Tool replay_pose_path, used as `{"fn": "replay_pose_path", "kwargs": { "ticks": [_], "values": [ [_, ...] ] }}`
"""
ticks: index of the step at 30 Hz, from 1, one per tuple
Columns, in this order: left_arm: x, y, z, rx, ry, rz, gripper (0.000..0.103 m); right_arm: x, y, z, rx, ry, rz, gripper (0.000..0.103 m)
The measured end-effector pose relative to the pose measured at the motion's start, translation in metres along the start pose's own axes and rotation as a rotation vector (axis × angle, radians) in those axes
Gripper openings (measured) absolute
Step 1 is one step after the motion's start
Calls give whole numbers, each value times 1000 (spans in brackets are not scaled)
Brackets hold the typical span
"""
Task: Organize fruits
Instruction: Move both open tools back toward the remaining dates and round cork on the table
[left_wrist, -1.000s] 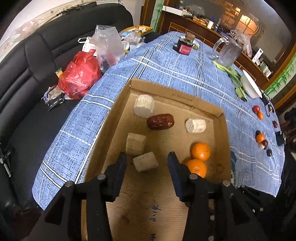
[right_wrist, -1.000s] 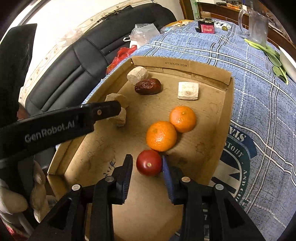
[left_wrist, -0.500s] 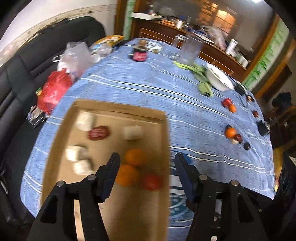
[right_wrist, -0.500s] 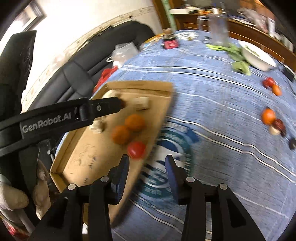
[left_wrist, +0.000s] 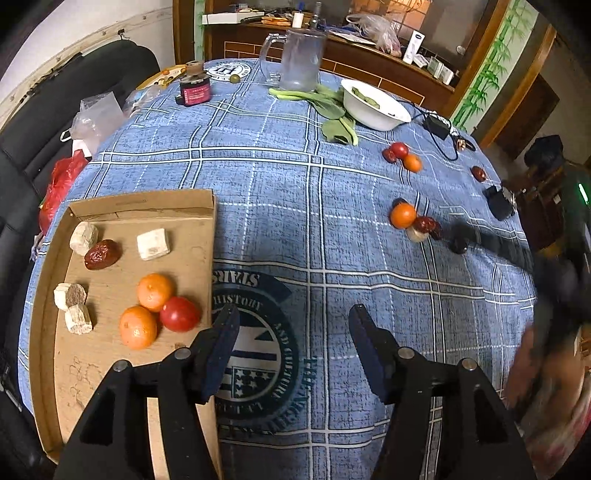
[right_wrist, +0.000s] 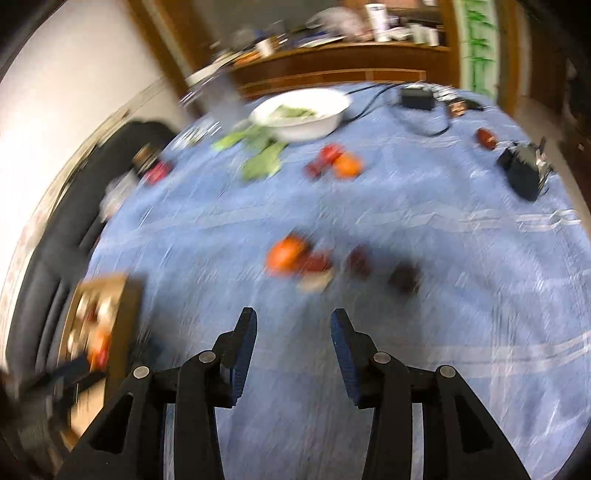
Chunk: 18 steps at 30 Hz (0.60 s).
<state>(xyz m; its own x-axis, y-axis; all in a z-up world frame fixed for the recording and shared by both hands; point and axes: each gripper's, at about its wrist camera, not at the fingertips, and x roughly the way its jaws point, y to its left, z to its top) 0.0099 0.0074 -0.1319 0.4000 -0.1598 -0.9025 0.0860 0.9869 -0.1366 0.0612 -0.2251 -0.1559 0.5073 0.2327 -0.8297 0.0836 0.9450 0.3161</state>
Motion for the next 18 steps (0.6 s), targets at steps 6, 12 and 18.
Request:
{"fn": "replay_pose_path", "kwargs": {
  "ticks": [6,12,18],
  "values": [
    [5,3,-2,-20,24,0,61,52,1,31,-1,85,26,44],
    [14,10,4,-53,33,-16,61,45,-4,-3,6,245,348,44],
    [28,9,7,-57,48,-44,61,13,-41,-32,11,189,214,43]
  ]
}}
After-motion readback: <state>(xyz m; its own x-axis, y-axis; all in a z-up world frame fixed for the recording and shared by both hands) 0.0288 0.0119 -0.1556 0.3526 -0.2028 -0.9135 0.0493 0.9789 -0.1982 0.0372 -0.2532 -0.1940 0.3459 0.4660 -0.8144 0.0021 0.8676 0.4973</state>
